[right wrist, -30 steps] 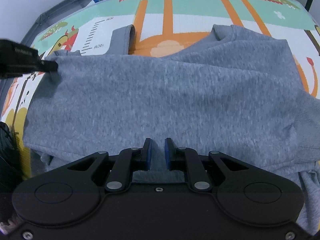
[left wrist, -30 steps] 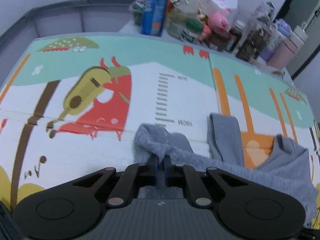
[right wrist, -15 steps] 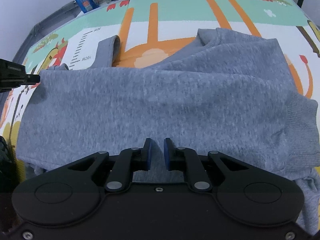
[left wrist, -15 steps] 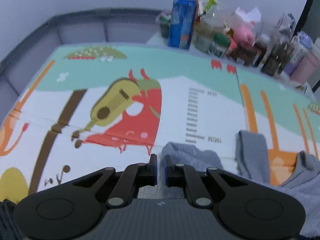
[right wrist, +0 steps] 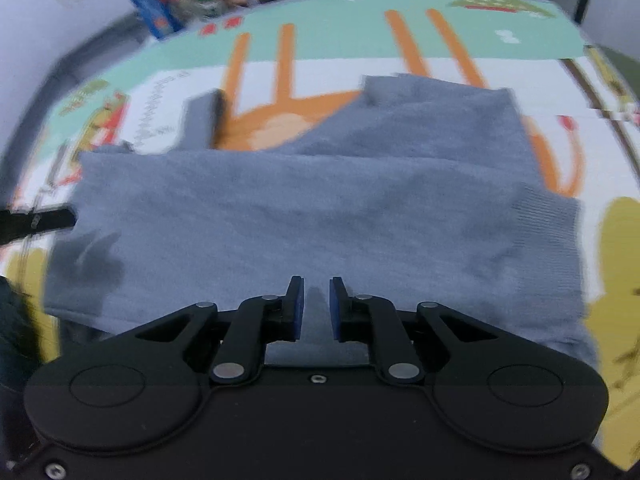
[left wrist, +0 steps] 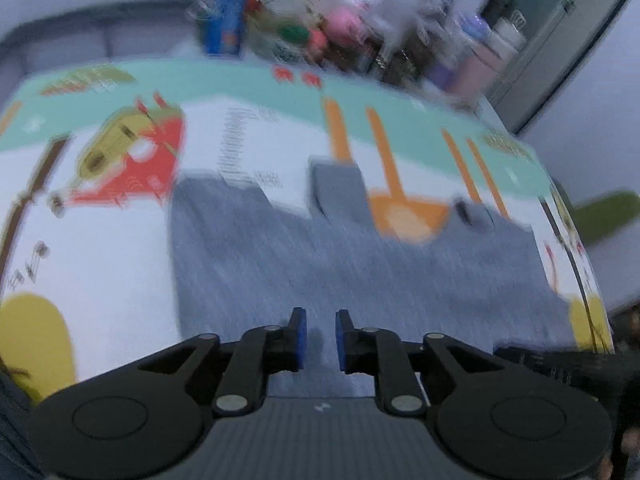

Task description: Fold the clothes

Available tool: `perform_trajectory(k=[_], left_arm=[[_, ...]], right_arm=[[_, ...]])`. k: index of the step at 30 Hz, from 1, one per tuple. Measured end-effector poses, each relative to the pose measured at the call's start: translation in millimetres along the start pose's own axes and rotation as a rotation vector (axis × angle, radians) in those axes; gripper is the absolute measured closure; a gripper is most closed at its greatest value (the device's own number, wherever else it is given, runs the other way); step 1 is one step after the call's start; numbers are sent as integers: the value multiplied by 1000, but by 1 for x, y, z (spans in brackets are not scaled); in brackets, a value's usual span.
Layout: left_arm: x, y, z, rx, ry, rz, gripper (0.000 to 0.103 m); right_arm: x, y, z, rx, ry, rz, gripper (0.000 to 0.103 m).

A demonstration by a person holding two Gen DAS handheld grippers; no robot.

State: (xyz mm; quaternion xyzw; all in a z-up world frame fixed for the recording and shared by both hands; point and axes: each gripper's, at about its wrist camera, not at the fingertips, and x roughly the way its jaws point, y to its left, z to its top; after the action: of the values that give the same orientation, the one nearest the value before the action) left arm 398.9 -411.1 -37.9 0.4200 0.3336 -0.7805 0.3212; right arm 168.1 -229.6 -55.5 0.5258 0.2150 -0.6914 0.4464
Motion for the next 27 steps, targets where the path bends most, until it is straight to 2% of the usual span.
perform_trajectory(k=[2,4,8,12,14,19,21,23,24,27], left_arm=[[9,1,-15,1,36,25,83],[18,12,-25,-47,62,50,87],[18,30,-35,-159,62,47,92],[12,39,-38,-178,20,85,99],[10,44,-38,-183,8,89,100],[-2,37,-40,-179,5,63,100],[-6,34,-41,-177,4,53,95],[-13,30,-43,-170,-2,44,84],[-19,24,-46,-156,-13,43,78],[-36,10,-54,-127,-32,46,71]], right_arm=[[-5,-14,-3,17,-10,-16,90],[-7,-32,-3,56,-10,-33,90],[-3,-76,2,174,22,-52,88],[13,-114,1,299,58,13,103],[16,-124,0,340,48,36,103],[15,-117,1,280,37,11,103],[11,-109,1,245,26,-10,103],[0,-102,-2,200,-12,6,97],[-8,-100,-5,190,-33,13,93],[-31,-95,-15,175,-78,35,78]])
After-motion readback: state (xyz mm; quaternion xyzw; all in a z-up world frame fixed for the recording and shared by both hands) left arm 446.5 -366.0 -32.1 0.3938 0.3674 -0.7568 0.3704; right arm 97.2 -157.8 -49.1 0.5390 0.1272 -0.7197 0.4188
